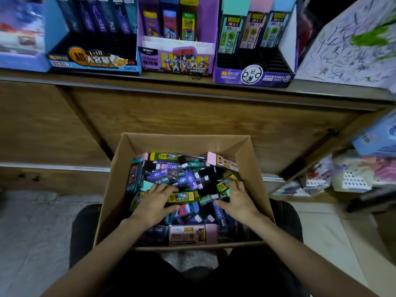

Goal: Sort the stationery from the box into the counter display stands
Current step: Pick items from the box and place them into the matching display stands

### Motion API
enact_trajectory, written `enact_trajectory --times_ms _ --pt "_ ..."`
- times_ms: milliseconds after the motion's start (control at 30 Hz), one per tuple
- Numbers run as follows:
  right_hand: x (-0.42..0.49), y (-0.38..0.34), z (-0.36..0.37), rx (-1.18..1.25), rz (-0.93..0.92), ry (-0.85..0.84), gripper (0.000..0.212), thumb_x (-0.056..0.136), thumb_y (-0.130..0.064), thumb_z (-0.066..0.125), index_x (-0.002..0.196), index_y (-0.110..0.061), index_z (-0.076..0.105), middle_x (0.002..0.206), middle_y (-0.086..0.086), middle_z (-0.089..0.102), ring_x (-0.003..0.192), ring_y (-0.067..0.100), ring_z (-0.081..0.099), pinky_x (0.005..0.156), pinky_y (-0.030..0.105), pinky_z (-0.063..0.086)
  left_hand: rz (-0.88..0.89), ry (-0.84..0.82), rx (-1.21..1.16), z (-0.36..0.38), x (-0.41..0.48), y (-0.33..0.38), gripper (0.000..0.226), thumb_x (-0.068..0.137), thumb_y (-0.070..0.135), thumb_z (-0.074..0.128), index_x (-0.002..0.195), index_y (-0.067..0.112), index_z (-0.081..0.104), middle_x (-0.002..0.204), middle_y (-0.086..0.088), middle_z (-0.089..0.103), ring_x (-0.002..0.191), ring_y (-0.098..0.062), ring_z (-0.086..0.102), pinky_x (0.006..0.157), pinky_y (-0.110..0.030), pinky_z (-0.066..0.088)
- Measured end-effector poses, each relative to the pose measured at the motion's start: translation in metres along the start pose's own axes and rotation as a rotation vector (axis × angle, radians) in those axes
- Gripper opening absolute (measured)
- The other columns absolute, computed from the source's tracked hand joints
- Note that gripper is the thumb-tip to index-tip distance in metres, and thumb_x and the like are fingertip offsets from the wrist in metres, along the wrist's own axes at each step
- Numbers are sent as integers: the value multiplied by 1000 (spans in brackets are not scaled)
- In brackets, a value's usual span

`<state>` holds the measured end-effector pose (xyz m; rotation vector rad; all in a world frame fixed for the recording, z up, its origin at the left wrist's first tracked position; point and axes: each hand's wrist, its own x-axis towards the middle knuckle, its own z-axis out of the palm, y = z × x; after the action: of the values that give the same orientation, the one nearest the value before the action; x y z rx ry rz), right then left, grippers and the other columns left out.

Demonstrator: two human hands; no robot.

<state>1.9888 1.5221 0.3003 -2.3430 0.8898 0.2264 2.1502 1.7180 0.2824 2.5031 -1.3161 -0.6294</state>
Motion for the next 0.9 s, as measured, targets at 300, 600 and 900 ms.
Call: enact_trajectory --times_ms 300,600,900 --pt "-6 -7 -19 455 91 124 41 91 -7 57 129 1 45 122 15 55 109 19 53 83 18 38 -185 -83 -198 -8 12 -5 62 77 43 73 127 15 48 118 -3 44 114 -22 43 89 -28 38" --pt "-22 -5 -6 -32 151 -116 57 91 -26 57 142 -18 36 131 15 40 121 32 45 101 30 37 -92 -61 -226 -9 9 -8 31 86 34 66 110 17 54 102 1 57 87 -11 50 66 -22 36" --pt "-15 -1 -10 418 72 -212 50 91 -23 61 138 -25 46 119 -3 56 108 10 53 89 16 39 -95 7 -327 -24 6 -8 26 84 26 69 103 15 54 84 5 59 70 -6 55 56 -15 38"
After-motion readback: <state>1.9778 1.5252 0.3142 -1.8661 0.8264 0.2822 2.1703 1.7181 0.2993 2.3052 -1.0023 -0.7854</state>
